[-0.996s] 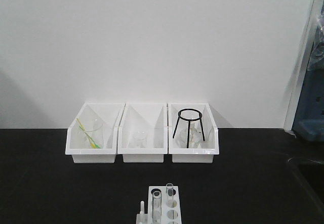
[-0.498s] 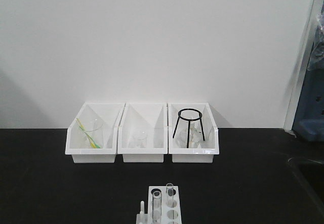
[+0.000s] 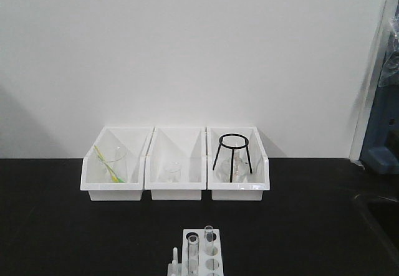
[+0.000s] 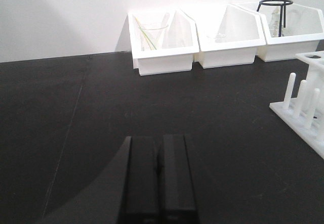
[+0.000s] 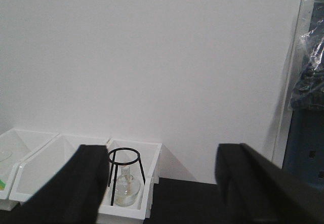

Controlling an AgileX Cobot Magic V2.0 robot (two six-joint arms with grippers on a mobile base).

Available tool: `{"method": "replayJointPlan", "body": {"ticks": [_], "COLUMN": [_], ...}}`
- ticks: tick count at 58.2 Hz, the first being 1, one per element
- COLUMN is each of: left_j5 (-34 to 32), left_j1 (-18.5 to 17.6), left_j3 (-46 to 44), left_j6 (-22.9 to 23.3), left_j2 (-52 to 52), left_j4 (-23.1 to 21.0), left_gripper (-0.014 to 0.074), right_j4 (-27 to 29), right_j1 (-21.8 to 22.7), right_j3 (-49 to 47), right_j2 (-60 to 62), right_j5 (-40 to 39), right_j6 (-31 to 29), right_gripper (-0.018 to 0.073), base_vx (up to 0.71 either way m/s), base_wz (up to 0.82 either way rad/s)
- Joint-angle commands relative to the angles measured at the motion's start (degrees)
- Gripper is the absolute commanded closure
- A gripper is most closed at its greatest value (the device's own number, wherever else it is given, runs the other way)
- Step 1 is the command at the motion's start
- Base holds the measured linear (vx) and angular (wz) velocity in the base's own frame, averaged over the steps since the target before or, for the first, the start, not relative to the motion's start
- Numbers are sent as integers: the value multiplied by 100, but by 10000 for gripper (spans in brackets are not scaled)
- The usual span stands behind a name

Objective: Flip and reinsert test tube from rack

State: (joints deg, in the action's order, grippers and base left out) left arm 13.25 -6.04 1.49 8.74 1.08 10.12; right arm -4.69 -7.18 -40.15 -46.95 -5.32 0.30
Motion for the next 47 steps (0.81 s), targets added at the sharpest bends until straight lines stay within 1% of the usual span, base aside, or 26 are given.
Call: {"method": "replayJointPlan", "body": {"ticks": [1,9,13,16,19,21,26,30,38,41,47], "left_j5": [-454,-454,-454,-454,-454,-454,-454,-454,-454,-454,-454], "left_j1": [-1,-1,-1,-1,-1,-1,-1,-1,-1,-1,-1], "left_j3": [-23,-23,-23,-23,-23,-23,-23,-23,-23,-23,-23], "left_j6": [50,50,50,50,50,50,50,50,50,50,50], "left_j2": [46,46,46,46,46,46,46,46,46,46,46], "left_j4": [-22,-22,-22,-22,-22,-22,-22,-22,-22,-22,-22], "left_gripper": [602,602,602,602,602,602,602,602,602,602,602], "right_j4": [21,-57,-203,-391,-628,-823,-1100,-1251,-1514,-1584,-1669], "right_j1": [26,21,-2,-109,-297,-511,-991,-1332,-1883,-1983,-2039], "right_j3": [-211,-115,164,482,863,1210,1821,2095,2087,2000,1686], "right_j2": [30,25,11,-20,-80,-180,-550,-978,-2123,-2525,-3355], "right_j5": [-661,-790,-939,-1170,-1503,-1869,-2703,-3243,-4092,-4430,-5050], "right_j6": [15,524,790,912,1031,1154,1447,1477,1477,1465,1434], "right_gripper": [-74,-71,-54,-37,-18,-3,18,27,29,29,29], "base_vx": [0,0,0,0,0,0,0,0,0,0,0], "base_wz": [0,0,0,0,0,0,0,0,0,0,0]}}
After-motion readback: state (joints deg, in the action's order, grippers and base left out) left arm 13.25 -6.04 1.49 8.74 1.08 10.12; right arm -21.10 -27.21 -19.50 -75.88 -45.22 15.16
